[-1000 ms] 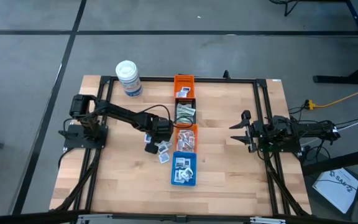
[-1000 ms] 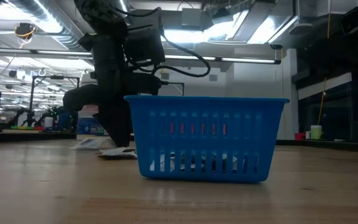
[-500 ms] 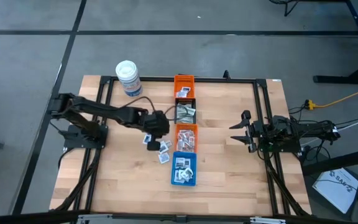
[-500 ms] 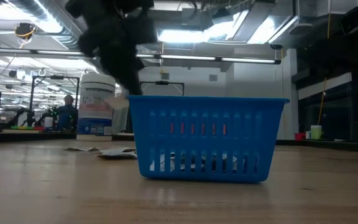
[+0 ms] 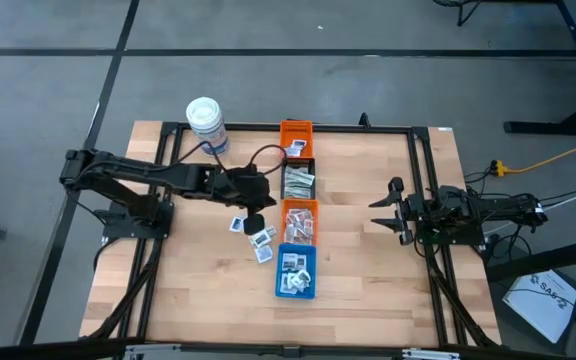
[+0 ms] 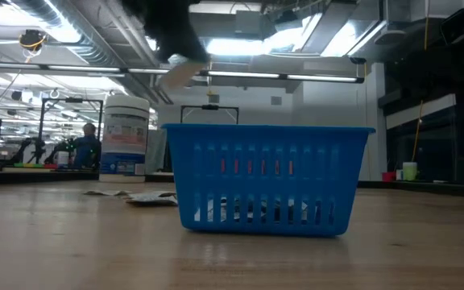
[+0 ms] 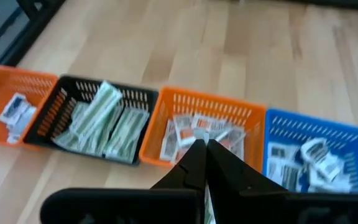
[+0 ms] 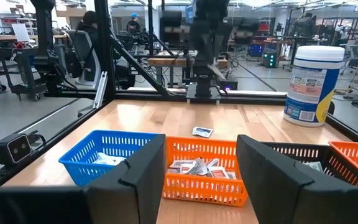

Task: Pick & Place First Aid Supplies
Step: Put the green bandage into the black bin

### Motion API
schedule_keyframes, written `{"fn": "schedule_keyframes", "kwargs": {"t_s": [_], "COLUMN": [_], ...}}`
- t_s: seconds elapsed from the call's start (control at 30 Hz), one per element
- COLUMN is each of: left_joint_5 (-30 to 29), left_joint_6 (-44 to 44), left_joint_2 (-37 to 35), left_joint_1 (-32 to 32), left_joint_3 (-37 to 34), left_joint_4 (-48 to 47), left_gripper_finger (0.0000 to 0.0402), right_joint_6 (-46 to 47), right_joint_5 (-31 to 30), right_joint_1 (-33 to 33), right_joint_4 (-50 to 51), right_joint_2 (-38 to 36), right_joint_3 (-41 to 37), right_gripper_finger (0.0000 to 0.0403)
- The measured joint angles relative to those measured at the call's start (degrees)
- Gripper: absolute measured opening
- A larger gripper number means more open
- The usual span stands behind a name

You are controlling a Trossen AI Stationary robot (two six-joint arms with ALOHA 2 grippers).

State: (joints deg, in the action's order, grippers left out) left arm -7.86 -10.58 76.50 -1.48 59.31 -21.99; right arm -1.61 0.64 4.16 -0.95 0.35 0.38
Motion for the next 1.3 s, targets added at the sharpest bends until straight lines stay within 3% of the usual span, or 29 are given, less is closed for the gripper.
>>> {"fn": "schedule_keyframes", "kwargs": {"t_s": [0.43,0.77,1.03,1.3], "left_joint_5": [0.66,3.23,3.04,5.32], "left_joint_6": [-0.86,3.94,5.83,3.48], "left_joint_2": [8.94,20.68,27.15,32.98], "left_joint_1": [2.91,4.16,6.09,11.33], "left_joint_3": [17.34,27.88,32.65,32.83], "left_joint_4": [-10.73,-10.81,-10.73,-9.35], "left_gripper_finger": [0.0002,0.0002,0.0003,0.0003], "right_joint_6": [0.0,0.0,0.0,0.0], "right_joint_5": [0.01,0.01,0.01,0.01], "right_joint_1": [0.01,-0.01,-0.01,0.0], "right_joint_4": [0.0,0.01,0.01,0.02], "right_joint_2": [0.01,0.01,0.01,0.01], "right_joint_3": [0.01,0.0,0.01,0.02], "right_gripper_finger": [0.0195,0.0195,0.0195,0.0195]}}
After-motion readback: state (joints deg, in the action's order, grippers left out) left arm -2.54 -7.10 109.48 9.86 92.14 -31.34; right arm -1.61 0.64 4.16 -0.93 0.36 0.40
